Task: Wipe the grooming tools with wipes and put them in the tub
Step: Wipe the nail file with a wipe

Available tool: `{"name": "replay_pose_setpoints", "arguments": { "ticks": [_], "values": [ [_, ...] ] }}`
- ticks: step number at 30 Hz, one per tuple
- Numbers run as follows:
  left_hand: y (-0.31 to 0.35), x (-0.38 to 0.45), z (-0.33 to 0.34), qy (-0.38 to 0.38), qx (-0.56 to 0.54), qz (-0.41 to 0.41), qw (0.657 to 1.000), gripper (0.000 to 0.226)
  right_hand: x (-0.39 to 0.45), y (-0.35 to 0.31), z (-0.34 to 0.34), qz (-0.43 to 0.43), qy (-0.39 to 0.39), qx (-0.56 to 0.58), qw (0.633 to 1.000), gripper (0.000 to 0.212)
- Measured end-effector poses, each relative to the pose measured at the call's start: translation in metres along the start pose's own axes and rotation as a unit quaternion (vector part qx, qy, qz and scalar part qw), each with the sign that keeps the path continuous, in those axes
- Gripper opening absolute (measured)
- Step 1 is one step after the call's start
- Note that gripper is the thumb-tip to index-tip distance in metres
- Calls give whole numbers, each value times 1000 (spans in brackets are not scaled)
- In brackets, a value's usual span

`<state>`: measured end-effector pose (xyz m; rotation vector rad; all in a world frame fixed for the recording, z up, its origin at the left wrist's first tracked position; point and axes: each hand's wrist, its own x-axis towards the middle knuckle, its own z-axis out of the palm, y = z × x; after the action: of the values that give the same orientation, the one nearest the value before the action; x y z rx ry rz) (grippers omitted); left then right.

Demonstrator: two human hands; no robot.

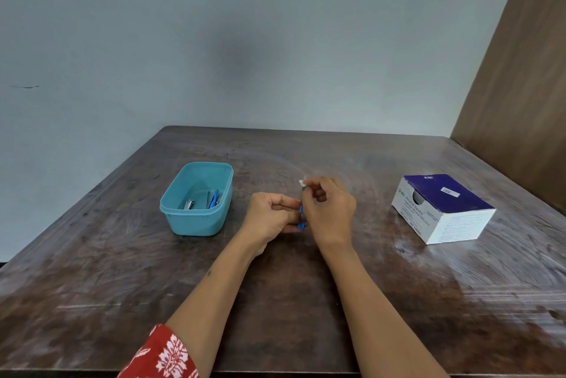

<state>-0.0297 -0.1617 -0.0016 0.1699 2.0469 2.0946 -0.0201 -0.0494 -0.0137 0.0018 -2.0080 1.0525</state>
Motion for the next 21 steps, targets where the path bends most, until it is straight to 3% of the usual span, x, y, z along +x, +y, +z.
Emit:
{"name": "replay_pose_setpoints", "arguments": {
  "ticks": [4, 9, 15, 21],
  "values": [
    [1, 1, -2, 28, -14, 7, 999, 18, -2, -1, 0, -17, -26, -5, 1000, 11],
    [2, -3, -1, -28, 0, -28, 999, 14, 1, 2, 1, 4, 19, 7, 1000, 14],
    [2, 0, -2, 25, -11, -5, 1000, 17, -2, 0, 2, -14, -25, -7, 1000, 10],
    [2, -3, -1, -25, -3, -20, 999, 14, 0, 3, 1, -4, 18, 4, 1000, 12]
  ]
}}
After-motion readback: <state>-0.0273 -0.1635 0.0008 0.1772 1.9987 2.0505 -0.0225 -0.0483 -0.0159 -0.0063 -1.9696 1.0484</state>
